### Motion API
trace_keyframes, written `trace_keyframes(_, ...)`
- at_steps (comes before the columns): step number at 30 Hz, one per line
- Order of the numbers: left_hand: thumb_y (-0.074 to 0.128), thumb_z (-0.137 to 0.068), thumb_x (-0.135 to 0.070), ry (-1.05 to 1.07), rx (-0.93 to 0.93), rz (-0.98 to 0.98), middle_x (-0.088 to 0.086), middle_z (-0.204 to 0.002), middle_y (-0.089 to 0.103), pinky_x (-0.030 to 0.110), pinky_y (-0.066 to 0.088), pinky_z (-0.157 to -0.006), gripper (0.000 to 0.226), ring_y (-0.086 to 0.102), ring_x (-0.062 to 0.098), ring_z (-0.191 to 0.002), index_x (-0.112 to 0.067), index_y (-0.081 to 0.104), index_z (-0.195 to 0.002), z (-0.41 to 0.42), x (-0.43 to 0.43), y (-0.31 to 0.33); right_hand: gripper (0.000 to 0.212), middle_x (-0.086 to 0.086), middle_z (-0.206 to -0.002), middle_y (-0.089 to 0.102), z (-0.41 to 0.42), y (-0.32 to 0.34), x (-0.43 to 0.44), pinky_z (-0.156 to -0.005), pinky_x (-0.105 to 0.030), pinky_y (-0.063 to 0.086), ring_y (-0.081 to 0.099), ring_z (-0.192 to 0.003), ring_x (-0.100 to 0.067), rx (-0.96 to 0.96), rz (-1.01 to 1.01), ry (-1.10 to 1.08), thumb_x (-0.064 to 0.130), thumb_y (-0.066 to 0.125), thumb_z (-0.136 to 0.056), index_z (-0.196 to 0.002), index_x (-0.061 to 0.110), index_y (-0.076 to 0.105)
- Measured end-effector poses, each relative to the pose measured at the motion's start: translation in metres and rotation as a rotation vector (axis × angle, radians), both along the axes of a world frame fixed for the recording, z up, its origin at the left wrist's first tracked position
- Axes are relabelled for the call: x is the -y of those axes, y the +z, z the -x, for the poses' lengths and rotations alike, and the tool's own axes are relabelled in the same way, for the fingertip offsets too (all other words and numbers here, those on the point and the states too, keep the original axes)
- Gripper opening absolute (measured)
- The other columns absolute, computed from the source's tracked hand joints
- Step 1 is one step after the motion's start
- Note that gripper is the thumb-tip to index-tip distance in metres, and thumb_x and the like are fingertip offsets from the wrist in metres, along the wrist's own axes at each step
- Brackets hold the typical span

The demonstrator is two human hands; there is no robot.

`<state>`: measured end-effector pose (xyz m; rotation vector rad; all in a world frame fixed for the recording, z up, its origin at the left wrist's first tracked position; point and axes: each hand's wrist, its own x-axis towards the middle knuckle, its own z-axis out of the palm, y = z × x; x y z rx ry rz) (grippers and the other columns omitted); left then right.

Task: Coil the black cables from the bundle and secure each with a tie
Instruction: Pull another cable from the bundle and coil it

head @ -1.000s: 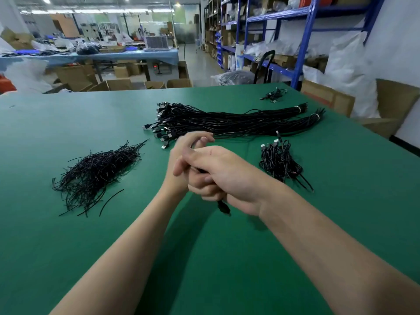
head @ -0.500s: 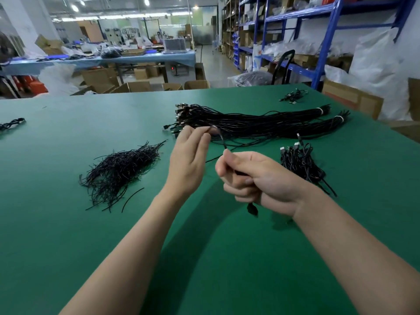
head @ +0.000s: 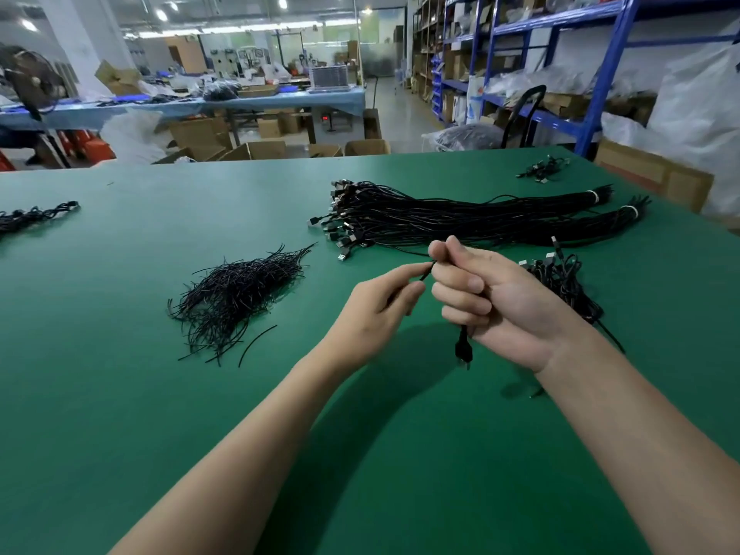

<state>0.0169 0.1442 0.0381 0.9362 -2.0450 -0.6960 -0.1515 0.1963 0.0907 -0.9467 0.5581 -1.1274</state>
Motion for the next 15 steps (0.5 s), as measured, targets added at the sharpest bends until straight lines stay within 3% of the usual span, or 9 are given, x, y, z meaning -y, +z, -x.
trace_keyframes(5,0.056,-0.104,-0.027,0.04,0.086,0.145,-0.004,-0.058,0.048,0.03,0.036,-0.058,0.021,0.037,0.01,-0.054,-0.024,0.074,-0.113,0.006,-0.009,-0.007,0.023,0.009,-0.057,0.039,0.005,0.006,0.008,-0.038,-0.014,0.031,0.034,-0.041,-0.003,0.086,-0.012,-0.072,0.025,0.039,-0.107,-0.104,0.01,0.056)
trace_keyframes(9,0.055,-0.104,-0.031,0.066,0.12,0.197,-0.014,-0.053,0.046,0.021,0.029,-0.053,0.02,0.04,0.007,-0.05,-0.027,0.074,-0.109,0.004,-0.014,-0.012,0.022,0.007,-0.064,0.053,0.0,-0.003,0.013,-0.046,-0.016,0.043,0.047,-0.05,-0.003,0.023,-0.034,-0.164,0.02,0.041,-0.108,-0.107,0.008,0.06)
trace_keyframes(12,0.051,-0.103,-0.034,0.059,0.166,0.222,-0.018,-0.058,0.053,0.024,0.04,-0.059,0.024,0.049,0.005,-0.056,-0.027,0.074,-0.108,0.0,-0.02,-0.012,0.027,0.0,-0.074,0.067,-0.003,-0.008,0.017,-0.059,-0.021,0.056,0.067,-0.063,-0.01,-0.061,0.01,-0.258,0.016,0.038,-0.109,-0.108,0.005,0.062)
trace_keyframes(15,0.049,-0.103,-0.035,0.069,0.229,0.266,-0.009,-0.076,0.07,0.034,0.049,-0.064,0.027,0.062,0.015,-0.069,-0.025,0.073,-0.11,-0.002,-0.026,-0.012,0.032,-0.009,-0.085,0.075,-0.01,-0.013,0.02,-0.074,-0.029,0.061,0.076,-0.083,-0.023,-0.157,0.086,-0.351,0.016,0.032,-0.111,-0.108,0.001,0.06)
